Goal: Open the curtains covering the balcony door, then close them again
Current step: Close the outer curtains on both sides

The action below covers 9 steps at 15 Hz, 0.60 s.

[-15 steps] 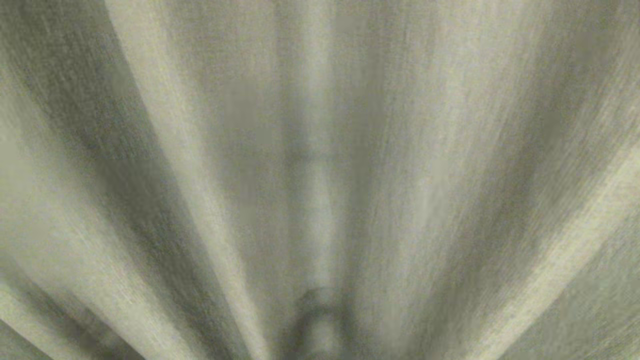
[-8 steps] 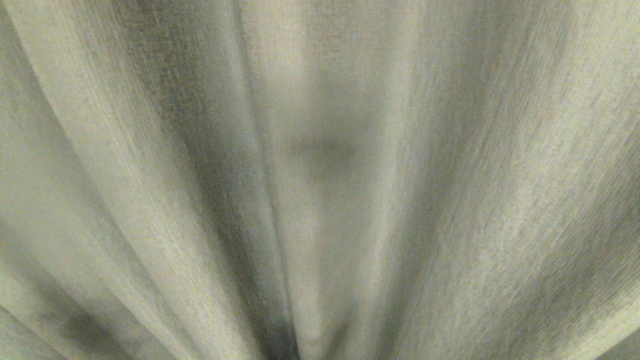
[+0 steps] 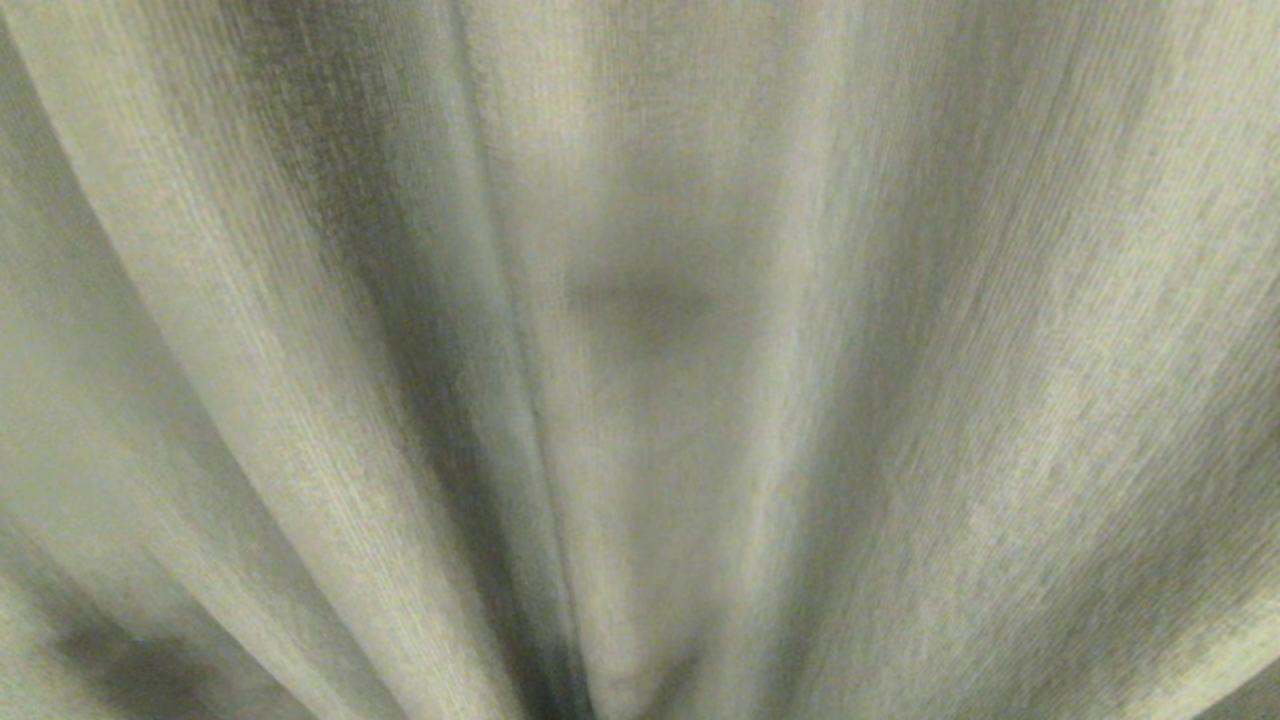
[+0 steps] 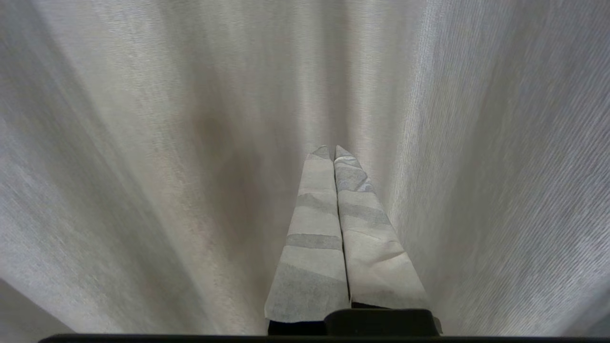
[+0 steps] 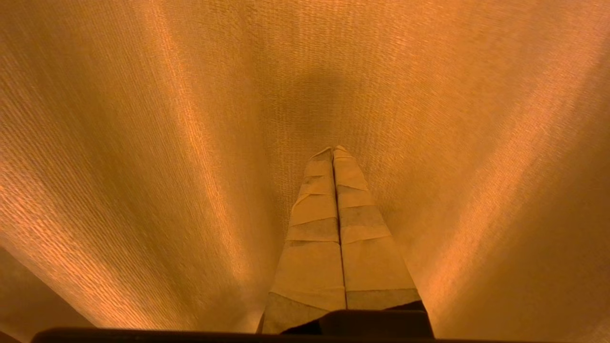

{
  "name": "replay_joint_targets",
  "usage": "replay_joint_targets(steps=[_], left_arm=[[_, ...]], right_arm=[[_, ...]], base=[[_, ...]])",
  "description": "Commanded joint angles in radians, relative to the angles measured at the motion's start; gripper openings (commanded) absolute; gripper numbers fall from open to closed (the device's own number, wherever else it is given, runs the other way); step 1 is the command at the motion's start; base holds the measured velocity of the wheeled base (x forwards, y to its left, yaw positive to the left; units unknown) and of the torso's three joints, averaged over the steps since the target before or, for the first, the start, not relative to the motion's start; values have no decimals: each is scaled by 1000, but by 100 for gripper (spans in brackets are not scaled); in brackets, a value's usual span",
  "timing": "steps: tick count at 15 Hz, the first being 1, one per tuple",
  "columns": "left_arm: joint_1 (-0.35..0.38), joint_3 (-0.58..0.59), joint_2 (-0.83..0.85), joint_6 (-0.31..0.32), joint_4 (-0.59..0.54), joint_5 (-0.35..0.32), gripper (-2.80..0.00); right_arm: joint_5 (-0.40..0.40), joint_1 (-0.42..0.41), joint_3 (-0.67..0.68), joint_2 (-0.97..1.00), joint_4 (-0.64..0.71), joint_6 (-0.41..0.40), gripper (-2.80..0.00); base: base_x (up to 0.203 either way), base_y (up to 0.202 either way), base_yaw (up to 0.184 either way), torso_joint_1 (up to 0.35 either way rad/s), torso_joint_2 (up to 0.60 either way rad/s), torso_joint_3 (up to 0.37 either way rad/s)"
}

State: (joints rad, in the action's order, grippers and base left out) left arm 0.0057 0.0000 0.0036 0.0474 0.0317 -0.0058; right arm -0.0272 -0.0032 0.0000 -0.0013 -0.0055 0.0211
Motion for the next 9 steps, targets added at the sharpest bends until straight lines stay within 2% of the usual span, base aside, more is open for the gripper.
replay_joint_targets(steps=[1,9], left_arm=[[0,0,-2,0,1,0,-280],[0,0,-2,28,4,-8,-280]], right_arm=[[0,0,0,1,-1,0,-280],[0,-1,0,1,-1,0,-280]], base=[[0,0,0,0,0,0],[0,-8,0,0,0,0]])
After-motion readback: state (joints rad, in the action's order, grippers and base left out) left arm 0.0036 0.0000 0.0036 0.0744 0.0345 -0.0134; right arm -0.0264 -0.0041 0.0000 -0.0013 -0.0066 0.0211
